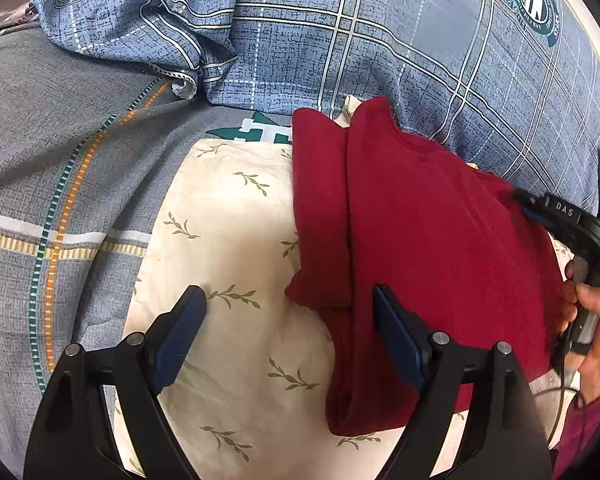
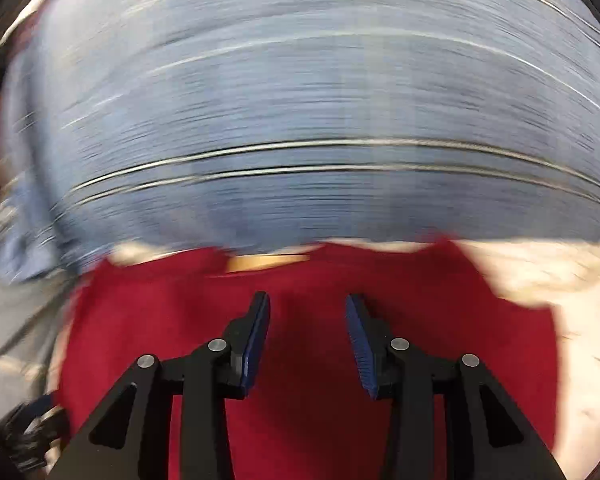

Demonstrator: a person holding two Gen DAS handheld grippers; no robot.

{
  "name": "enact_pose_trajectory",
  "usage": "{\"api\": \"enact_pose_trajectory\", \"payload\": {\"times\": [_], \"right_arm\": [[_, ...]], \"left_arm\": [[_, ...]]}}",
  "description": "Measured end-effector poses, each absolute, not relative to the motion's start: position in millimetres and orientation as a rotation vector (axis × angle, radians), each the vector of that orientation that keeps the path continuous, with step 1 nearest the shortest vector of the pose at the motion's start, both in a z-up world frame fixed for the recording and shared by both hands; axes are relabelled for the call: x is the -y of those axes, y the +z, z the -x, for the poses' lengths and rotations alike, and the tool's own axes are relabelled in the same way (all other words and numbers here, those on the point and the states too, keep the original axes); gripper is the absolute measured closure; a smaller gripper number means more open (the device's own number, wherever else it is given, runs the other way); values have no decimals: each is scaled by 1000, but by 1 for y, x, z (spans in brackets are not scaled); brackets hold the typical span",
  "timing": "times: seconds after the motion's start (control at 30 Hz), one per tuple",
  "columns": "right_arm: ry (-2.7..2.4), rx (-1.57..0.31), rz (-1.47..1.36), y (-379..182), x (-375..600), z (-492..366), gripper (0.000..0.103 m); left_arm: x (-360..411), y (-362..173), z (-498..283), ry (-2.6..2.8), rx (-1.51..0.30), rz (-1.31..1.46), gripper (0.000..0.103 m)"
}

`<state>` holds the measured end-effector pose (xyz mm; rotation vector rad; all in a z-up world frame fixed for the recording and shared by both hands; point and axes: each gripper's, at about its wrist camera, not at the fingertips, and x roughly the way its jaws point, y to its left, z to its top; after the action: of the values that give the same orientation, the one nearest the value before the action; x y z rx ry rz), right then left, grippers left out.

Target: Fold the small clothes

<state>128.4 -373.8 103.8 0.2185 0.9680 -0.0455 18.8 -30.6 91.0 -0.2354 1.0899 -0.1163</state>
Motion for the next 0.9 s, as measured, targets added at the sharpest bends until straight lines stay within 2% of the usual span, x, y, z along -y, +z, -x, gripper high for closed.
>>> {"api": "enact_pose_trajectory", "payload": {"times": [0.07,0.1,0.23,0.37,0.43,0.5,0.57,0.63,0.67,0.83,0.9], "right_arm": [[-104,-967,-334,91,404,-129,75],[-104,-967,-366,86,411,-130,76],[-113,-993,-258,77,392,-143,72],[-145,-977,-152,102,360,-138,68],[-52,-975,-184,116,335,-134,63],[78,-997,-209,126,303,-135,49],[240,-1046,-244,129,265,-141,43],[346,-1098,-267,126,235,-145,31],[399,-1144,-257,122,212,-150,29],[430,-1193,-7,101,133,-167,19],[465,-1229,59,92,108,-173,10]], "left_arm": [[32,92,-17,-116,-1087,230,17],[33,91,-18,-115,-1085,227,16],[33,88,-18,-102,-1076,226,10],[28,89,-19,-99,-1091,257,8],[27,89,-18,-99,-1094,264,8],[26,89,-16,-99,-1098,273,8],[24,89,-13,-101,-1101,284,8],[24,88,-11,-102,-1101,286,8],[24,88,-11,-102,-1100,287,8],[25,87,-11,-97,-1101,291,6],[25,86,-12,-93,-1102,290,3]]}}
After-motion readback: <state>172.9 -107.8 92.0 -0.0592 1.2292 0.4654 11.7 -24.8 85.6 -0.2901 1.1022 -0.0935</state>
